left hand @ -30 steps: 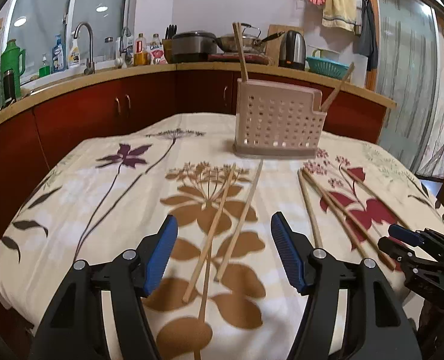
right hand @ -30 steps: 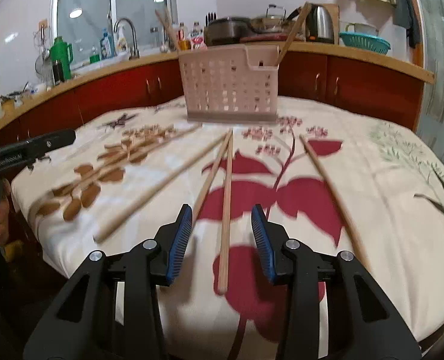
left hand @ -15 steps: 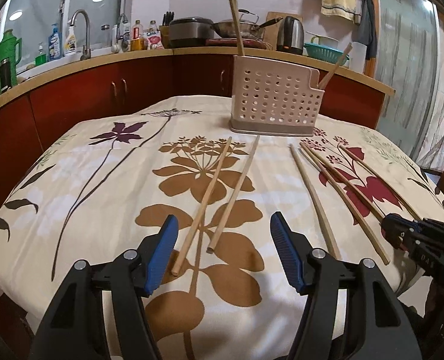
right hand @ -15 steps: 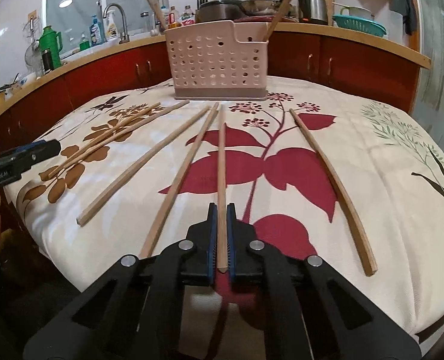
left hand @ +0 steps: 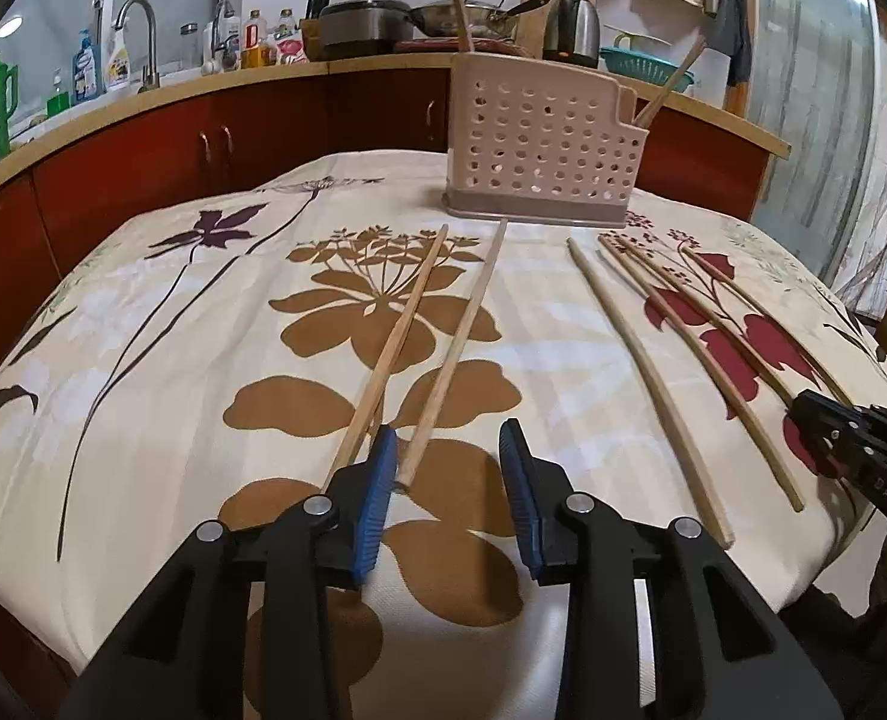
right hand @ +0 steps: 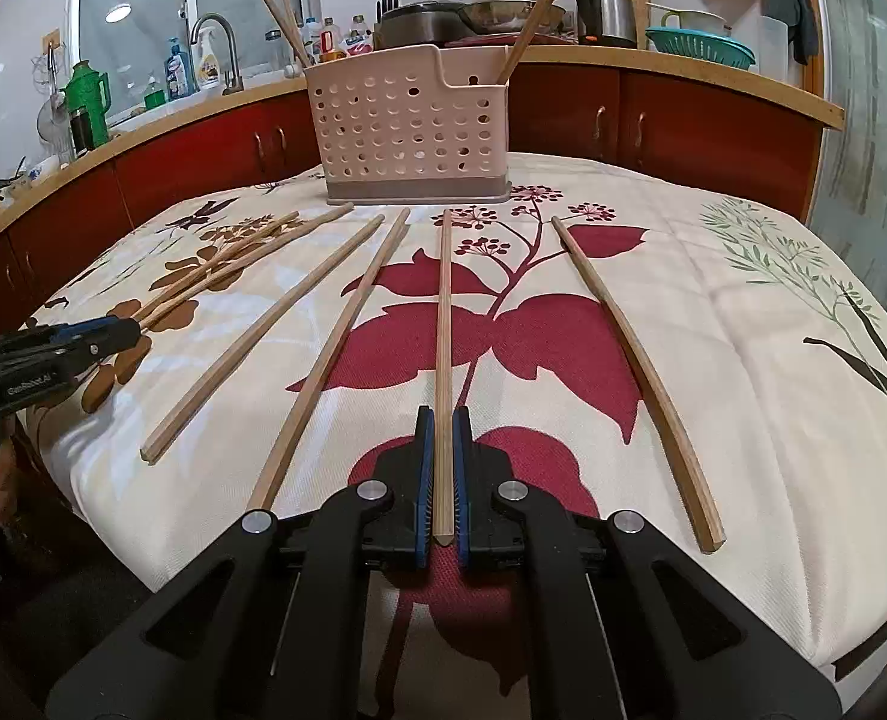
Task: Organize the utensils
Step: 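Lower the left tool and close it on another chopstick while the right tool holds its chopstick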
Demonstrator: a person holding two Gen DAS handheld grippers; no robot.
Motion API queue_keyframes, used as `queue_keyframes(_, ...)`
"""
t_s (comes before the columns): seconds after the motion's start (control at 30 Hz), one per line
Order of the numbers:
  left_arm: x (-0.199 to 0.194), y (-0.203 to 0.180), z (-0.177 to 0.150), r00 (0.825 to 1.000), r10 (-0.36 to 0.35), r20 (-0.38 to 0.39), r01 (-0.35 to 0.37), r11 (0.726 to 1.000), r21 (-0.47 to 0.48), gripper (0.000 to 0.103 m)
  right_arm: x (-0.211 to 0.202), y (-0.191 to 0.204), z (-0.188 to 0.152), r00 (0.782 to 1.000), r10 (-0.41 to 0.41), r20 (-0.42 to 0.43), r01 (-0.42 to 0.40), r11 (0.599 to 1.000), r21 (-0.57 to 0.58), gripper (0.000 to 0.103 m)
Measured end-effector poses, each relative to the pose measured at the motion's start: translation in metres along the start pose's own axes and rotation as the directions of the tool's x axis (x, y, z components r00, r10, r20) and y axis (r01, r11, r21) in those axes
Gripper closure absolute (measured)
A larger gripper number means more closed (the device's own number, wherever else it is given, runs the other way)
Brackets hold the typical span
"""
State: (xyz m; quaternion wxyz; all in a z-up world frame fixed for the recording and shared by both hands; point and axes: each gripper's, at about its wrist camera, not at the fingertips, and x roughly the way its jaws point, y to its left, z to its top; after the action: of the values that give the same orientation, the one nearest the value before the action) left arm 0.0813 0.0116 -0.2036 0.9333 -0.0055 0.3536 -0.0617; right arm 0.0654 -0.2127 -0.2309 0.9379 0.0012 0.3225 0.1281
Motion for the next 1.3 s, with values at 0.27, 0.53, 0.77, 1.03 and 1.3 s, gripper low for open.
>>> queue_keyframes(0.27,0.005,0.003,0.001,1.000,-0.001,-0.009,0.001,1.000,-0.011,0.082,0.000,-0.001,0.000,1.000,0.005,0.004,-0.005,1.000,0.002,0.096)
queue_keyframes(0.53,0.005,0.002,0.000,1.000,0.013,0.001,-0.013,1.000,0.011,0.093,0.001,-0.001,0.000,1.000,0.004,0.003,-0.004,1.000,0.002,0.096)
queue_keyframes(0.77,-0.005,-0.001,0.003,0.999,0.019,0.036,-0.020,0.999,0.030,0.096,-0.002,0.000,0.002,1.000,0.005,0.016,-0.005,1.000,0.003,0.096)
queue_keyframes(1.03,-0.027,-0.002,0.015,0.994,0.024,0.106,-0.028,0.999,0.037,0.096,-0.024,0.007,0.015,0.996,-0.002,0.086,0.003,1.000,-0.012,0.096)
queue_keyframes(1.3,-0.053,-0.006,0.031,0.983,0.013,0.184,-0.022,0.999,0.048,0.096,-0.048,0.011,0.032,0.986,-0.006,0.169,0.011,1.000,-0.026,0.096)
